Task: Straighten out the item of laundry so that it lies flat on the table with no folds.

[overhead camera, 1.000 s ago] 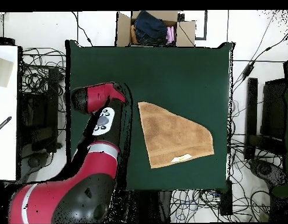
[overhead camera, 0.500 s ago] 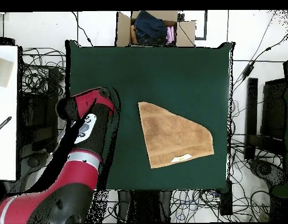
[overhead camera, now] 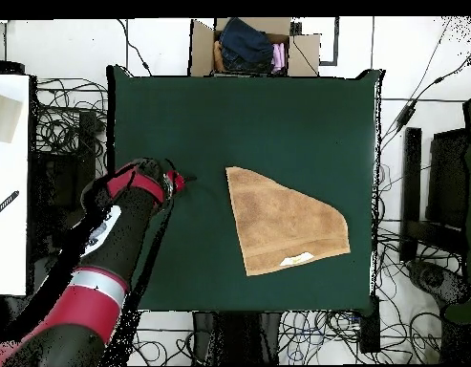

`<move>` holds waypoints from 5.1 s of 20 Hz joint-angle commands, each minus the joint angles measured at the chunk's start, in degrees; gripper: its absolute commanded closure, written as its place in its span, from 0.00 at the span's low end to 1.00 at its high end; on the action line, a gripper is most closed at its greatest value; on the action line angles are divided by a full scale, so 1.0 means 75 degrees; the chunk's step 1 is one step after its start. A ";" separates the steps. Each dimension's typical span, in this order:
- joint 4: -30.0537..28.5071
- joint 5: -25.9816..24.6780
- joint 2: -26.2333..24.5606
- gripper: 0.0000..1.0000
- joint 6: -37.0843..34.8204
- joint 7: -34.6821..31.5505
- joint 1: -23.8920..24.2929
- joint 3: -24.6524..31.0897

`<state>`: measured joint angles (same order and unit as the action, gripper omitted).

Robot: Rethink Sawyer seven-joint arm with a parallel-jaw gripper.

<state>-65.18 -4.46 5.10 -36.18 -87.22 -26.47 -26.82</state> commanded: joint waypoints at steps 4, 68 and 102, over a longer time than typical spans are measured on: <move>0.0172 -0.0252 -0.0948 0.00 0.3665 -0.2671 0.0616 -0.0532; -0.0748 0.0103 -0.0689 0.00 0.3316 -0.1388 0.0951 -0.0092; -0.1626 0.0085 0.0185 0.00 0.2770 -0.1153 0.1163 0.0337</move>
<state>-69.81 -4.11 4.89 -9.40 -87.24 -18.76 -32.62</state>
